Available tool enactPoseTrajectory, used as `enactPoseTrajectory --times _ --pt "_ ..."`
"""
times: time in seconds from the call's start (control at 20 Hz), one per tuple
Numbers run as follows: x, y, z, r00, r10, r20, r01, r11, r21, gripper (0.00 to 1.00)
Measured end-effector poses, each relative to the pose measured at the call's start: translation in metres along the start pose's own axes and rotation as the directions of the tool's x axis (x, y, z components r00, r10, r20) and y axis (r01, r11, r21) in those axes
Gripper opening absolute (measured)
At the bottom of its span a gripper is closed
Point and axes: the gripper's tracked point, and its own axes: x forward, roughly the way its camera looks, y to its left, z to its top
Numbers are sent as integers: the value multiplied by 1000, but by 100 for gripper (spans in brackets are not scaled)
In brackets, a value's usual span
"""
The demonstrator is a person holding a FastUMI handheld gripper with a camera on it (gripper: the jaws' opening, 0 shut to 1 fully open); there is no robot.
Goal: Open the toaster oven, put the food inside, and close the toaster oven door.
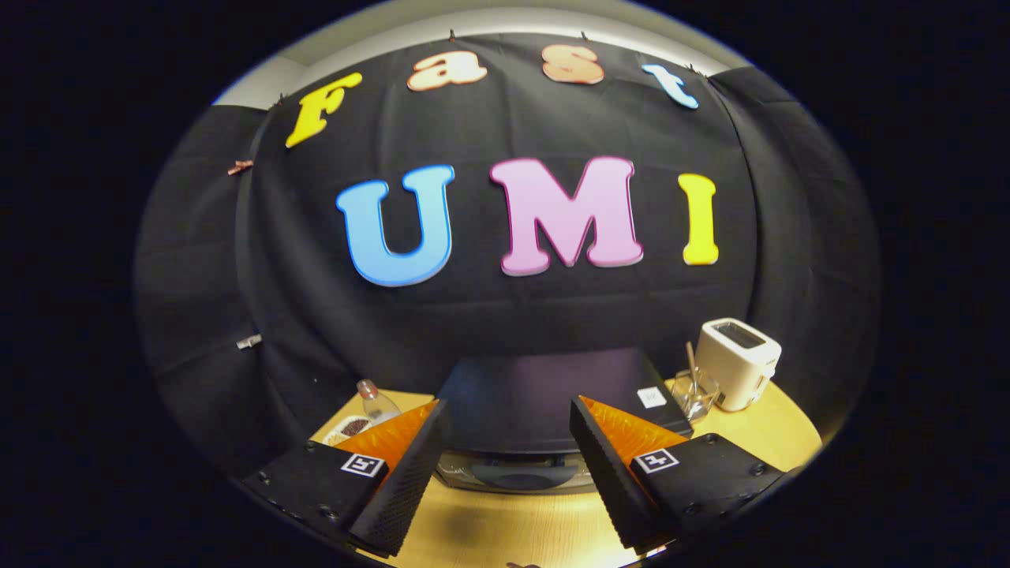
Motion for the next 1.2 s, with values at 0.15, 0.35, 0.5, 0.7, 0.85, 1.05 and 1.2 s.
enactPoseTrajectory --times 0.15,0.35,0.5,0.7,0.85,1.05,1.2 --pt "17 -6 -31 997 -31 -66 30 999 -11 99" --pt "32 -8 -61 990 -52 -133 55 998 17 99" --pt "38 -8 -64 989 -64 -133 64 998 -4 98" --pt "37 -11 -71 983 -94 -158 87 995 -47 97" --pt "25 -10 -84 967 -97 -234 88 995 -49 98" --pt "-34 -3 -136 908 -64 -415 56 998 -32 98" --pt "-68 -9 -177 847 -34 -531 57 998 27 99"
